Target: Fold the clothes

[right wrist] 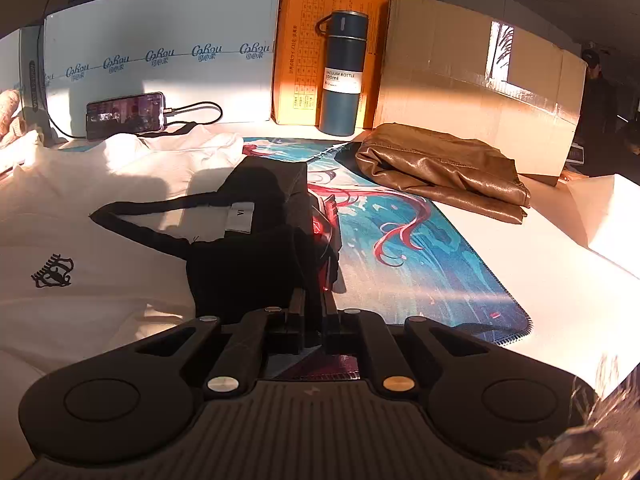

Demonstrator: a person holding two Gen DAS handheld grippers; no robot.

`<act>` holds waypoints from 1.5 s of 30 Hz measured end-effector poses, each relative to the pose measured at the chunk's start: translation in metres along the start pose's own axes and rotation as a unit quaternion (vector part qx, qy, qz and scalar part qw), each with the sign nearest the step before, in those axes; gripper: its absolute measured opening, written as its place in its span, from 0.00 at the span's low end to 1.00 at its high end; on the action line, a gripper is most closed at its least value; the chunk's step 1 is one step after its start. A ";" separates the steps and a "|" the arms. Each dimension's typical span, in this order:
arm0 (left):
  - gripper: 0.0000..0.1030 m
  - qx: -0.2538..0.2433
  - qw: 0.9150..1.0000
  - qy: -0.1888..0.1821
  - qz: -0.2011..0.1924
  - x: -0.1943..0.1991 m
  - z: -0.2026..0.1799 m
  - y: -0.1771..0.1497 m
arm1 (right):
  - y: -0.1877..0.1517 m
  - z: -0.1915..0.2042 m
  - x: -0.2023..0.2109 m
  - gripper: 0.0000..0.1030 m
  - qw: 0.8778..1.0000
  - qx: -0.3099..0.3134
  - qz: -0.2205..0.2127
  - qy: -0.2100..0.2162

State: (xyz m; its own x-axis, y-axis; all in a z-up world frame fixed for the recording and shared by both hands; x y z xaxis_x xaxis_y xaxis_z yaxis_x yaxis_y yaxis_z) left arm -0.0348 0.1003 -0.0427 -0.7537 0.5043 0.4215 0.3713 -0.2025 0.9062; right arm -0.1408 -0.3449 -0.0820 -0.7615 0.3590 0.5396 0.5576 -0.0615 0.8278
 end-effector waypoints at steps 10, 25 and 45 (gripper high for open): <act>0.55 0.060 0.996 -0.056 0.024 0.012 0.002 -0.025 | 0.007 -0.012 -0.013 0.00 0.997 0.035 -0.004 -0.067; 0.70 0.030 0.998 -0.043 0.021 0.002 -0.009 -0.021 | 0.123 0.102 -0.005 0.49 0.983 0.046 -0.100 0.146; 0.41 0.014 0.997 -0.024 0.075 -0.176 0.064 0.078 | 0.130 0.147 -0.064 0.63 0.981 0.033 -0.066 0.180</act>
State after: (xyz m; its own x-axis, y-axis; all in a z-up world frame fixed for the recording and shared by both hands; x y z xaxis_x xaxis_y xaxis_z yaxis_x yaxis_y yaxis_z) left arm 0.1615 0.0496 -0.0481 -0.6613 0.5102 0.5499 0.4937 -0.2559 0.8311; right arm 0.0291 -0.2390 -0.0320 -0.8895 0.0074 0.4569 0.4569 0.0277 0.8891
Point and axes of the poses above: each gripper's, at about its wrist camera, not at the fingertips, and x roughly against the way its jaws point, z to its left, y to its top, the point moved 8 cm from there along -x, roughly the way its jaws point, and after that the axes turned 6 degrees about -y, right-handed, at the moved point
